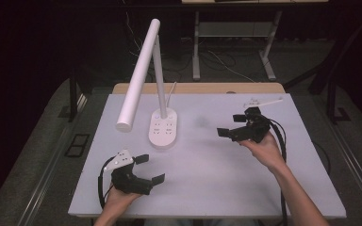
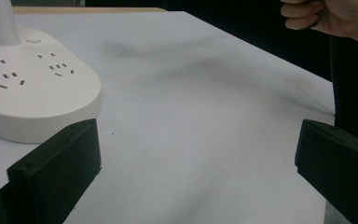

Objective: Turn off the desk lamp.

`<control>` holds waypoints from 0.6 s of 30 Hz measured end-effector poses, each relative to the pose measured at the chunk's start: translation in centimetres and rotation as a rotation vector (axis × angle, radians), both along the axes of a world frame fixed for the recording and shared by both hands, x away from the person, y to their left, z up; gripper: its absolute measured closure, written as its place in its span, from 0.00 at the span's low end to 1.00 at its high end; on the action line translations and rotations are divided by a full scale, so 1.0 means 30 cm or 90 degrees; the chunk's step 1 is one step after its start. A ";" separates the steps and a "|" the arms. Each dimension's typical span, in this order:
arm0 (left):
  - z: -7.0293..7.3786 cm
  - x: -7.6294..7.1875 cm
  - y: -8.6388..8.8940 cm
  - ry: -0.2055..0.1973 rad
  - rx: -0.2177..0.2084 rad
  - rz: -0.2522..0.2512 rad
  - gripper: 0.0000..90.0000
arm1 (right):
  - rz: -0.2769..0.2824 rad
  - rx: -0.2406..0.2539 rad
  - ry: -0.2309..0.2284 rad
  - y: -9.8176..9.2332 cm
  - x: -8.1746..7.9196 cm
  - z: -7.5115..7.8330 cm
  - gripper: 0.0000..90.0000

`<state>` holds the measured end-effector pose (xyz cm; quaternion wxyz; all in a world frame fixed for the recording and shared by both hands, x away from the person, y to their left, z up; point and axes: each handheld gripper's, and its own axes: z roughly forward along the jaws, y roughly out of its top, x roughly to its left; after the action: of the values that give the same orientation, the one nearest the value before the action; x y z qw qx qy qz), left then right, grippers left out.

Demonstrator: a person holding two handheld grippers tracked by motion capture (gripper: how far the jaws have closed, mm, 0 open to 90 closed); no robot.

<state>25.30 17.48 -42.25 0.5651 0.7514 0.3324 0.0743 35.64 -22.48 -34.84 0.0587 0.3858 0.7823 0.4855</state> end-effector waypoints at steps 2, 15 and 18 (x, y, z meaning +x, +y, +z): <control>0.000 0.000 -0.001 0.000 0.000 0.001 0.00 | -0.003 0.001 0.000 -0.023 -0.027 -0.007 0.01; 0.000 -0.003 -0.001 -0.001 0.005 0.000 0.00 | -0.031 0.023 0.005 -0.145 -0.195 -0.073 0.01; 0.000 -0.004 -0.001 -0.001 0.005 0.001 0.00 | -0.042 0.027 0.004 -0.167 -0.233 -0.096 0.01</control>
<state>25.19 17.43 -42.26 0.5627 0.7532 0.3321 0.0765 28.64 -27.49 -37.72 0.0643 0.4143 0.7585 0.4988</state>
